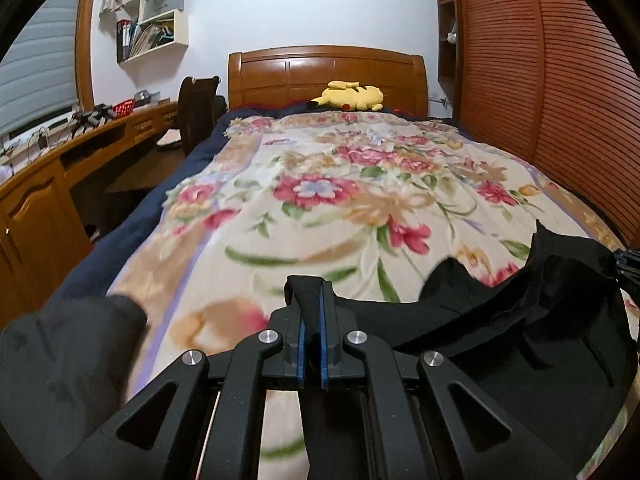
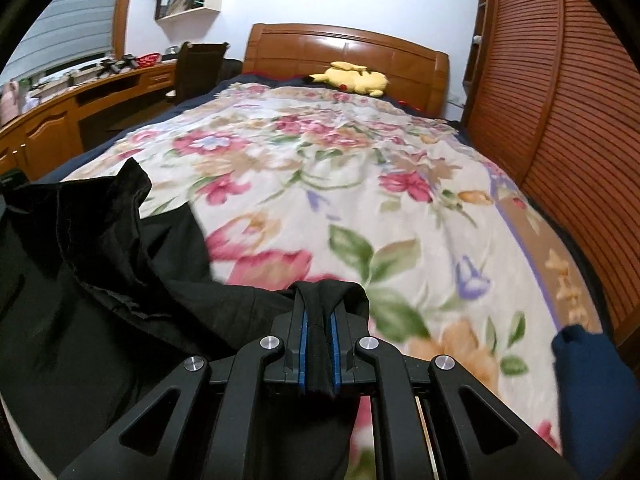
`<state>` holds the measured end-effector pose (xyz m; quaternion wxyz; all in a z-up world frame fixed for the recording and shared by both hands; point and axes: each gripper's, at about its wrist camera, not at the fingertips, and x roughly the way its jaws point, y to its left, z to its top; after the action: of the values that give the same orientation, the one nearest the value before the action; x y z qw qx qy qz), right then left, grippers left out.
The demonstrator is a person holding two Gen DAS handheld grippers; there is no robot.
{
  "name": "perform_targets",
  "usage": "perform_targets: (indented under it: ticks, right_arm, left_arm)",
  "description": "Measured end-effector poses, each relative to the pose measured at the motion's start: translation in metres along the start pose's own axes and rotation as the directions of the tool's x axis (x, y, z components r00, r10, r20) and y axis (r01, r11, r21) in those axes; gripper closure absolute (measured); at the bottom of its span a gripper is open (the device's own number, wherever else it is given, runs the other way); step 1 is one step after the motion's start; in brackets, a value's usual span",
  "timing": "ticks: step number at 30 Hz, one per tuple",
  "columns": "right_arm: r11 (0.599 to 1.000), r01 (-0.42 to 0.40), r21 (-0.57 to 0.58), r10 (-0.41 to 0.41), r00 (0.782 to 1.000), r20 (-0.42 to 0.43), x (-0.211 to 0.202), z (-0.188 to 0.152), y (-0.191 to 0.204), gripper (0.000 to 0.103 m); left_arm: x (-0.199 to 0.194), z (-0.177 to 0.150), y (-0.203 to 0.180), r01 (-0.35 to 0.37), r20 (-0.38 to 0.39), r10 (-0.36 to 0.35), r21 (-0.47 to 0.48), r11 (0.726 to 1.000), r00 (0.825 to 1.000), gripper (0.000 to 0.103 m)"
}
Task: Fold large clothes
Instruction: 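Lift the hem with both grippers and fold it up toward the collar, then open both grippers and release the folded hem on the coat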
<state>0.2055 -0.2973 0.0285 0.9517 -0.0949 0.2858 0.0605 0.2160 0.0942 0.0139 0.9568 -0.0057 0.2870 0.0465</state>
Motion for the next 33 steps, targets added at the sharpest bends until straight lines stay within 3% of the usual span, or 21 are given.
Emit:
perform_targets:
  ticks: [8, 11, 14, 15, 16, 18, 19, 33]
  right_arm:
    - [0.997, 0.067, 0.033, -0.065, 0.997, -0.038, 0.058, 0.031, -0.002, 0.094]
    - [0.997, 0.066, 0.044, -0.064, 0.996, -0.06, 0.068, 0.033, 0.004, 0.094]
    - [0.997, 0.07, 0.038, -0.067, 0.995, -0.069, 0.069, 0.034, 0.013, 0.085]
    - [0.997, 0.076, 0.029, -0.074, 0.995, -0.068, 0.068, 0.034, 0.016, 0.077]
    - [0.997, 0.075, 0.025, -0.073, 0.995, -0.068, 0.065, 0.033, 0.018, 0.056]
    - [0.995, 0.098, 0.028, -0.095, 0.993, -0.073, 0.058, 0.031, 0.02, 0.03]
    - [0.994, 0.102, 0.027, -0.1, 0.993, -0.065, 0.05, 0.029, 0.02, 0.027]
    - [0.996, -0.068, -0.066, 0.066, 0.997, -0.03, -0.056, -0.047, 0.048, 0.027]
  left_arm:
    - [0.043, 0.018, -0.004, -0.014, -0.023, 0.015, 0.034, 0.999, 1.0, 0.095]
    - [0.043, 0.013, -0.004, -0.002, -0.036, 0.004, 0.054, 0.999, 0.999, 0.07]
    - [0.037, 0.002, -0.002, 0.025, -0.047, -0.022, 0.077, 0.997, 0.999, 0.033]
    - [0.034, -0.005, -0.002, 0.03, -0.064, -0.023, 0.095, 0.995, 0.998, 0.018]
    - [0.03, -0.01, -0.003, 0.03, -0.073, -0.023, 0.104, 0.994, 0.997, 0.018]
    - [0.019, -0.023, -0.003, 0.036, -0.09, -0.026, 0.117, 0.992, 0.996, 0.018]
    - [0.012, -0.029, -0.003, 0.044, -0.09, -0.033, 0.12, 0.992, 0.995, 0.018]
    - [-0.08, -0.094, -0.033, 0.174, -0.094, -0.16, 0.167, 0.971, 0.983, 0.018]
